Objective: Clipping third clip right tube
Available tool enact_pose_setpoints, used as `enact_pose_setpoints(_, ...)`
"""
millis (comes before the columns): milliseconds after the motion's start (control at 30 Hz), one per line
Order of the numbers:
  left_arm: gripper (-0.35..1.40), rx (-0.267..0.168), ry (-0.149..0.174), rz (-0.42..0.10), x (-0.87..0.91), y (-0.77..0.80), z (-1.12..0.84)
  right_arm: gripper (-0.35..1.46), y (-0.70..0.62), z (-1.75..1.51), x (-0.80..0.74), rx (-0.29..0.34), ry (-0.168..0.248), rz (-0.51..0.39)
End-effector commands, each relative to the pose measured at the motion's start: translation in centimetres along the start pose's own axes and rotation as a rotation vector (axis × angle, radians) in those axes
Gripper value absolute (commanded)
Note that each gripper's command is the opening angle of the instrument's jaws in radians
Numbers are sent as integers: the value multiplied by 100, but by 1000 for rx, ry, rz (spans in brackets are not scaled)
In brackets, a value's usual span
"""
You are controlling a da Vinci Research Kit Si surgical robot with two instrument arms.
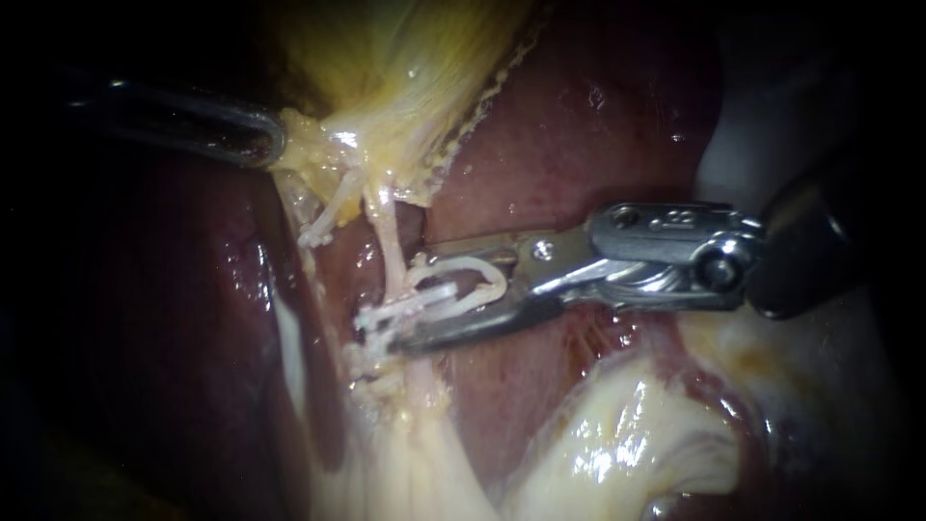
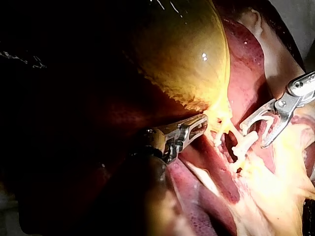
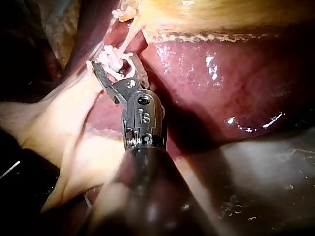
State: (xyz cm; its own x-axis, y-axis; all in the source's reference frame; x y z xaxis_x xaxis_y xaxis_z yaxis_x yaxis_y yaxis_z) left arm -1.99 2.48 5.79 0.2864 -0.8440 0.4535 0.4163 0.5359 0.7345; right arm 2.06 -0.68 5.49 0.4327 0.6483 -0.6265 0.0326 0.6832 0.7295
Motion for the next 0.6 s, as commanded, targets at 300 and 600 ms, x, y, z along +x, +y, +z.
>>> enact_pose_setpoints(300,-35,0,0,0,0,0,0,48,25,6,-6,-12,4,24)
enact_pose_setpoints(600,-35,-1,0,0,0,-1,2,49,43,41,-14,5,101,134)
